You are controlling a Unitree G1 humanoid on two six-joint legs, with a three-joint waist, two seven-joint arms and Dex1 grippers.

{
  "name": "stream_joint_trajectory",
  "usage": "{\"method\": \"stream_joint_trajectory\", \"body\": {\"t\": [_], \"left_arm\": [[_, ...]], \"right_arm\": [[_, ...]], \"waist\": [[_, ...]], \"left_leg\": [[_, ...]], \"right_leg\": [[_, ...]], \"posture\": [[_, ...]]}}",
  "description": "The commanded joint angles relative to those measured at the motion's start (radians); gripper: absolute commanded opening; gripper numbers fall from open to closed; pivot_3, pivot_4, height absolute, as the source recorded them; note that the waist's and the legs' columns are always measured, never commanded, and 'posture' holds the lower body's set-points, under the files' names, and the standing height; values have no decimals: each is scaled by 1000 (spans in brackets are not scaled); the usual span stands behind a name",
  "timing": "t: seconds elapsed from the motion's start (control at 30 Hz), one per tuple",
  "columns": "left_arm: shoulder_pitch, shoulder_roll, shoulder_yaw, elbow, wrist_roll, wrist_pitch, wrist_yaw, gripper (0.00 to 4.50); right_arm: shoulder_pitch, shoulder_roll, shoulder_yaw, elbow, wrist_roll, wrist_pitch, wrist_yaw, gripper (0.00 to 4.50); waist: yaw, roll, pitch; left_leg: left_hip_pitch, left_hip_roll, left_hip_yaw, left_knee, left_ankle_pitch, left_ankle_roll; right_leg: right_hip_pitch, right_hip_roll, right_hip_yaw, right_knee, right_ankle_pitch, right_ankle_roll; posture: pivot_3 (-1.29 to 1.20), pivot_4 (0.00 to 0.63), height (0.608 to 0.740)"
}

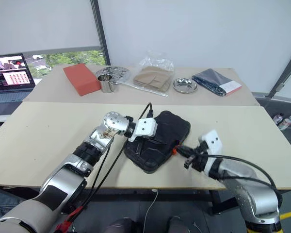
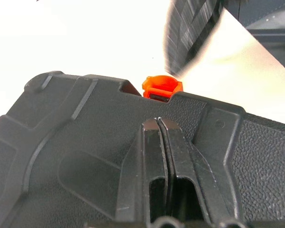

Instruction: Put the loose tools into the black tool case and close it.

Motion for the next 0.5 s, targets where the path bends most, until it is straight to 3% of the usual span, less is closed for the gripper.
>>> {"method": "stream_joint_trajectory", "body": {"t": [0.03, 0.13, 0.37, 0.5], "left_arm": [[59, 5, -46, 58, 51, 16, -10, 83], [58, 14, -32, 64, 53, 26, 5, 83], [58, 48, 7, 67, 41, 66, 17, 83], [39, 67, 45, 103, 37, 94, 49, 83]], "right_arm": [[1, -21, 28, 20, -27, -22, 2, 0], [10, -61, 41, 36, -56, -36, 22, 0], [127, -167, -76, -8, 4, -18, 95, 0], [149, -177, -42, 55, -46, -64, 96, 0]], "waist": [[8, 0, -1], [6, 2, -3], [4, 2, -3], [-3, 1, -3]], "left_leg": [[1, 0, -1, 0, 0, 1], [0, -1, 0, 0, 1, -1], [-1, -1, 1, 0, -1, 2], [0, 1, 1, 0, -3, 2]], "right_leg": [[0, 0, 0, 0, -1, 1], [0, 0, 0, 0, 0, -2], [2, -1, 0, -4, -1, 2], [3, 0, 0, -4, 0, 1]], "posture": [[0, 150, 734], [0, 150, 734], [0, 150, 734], [0, 150, 734]]}}
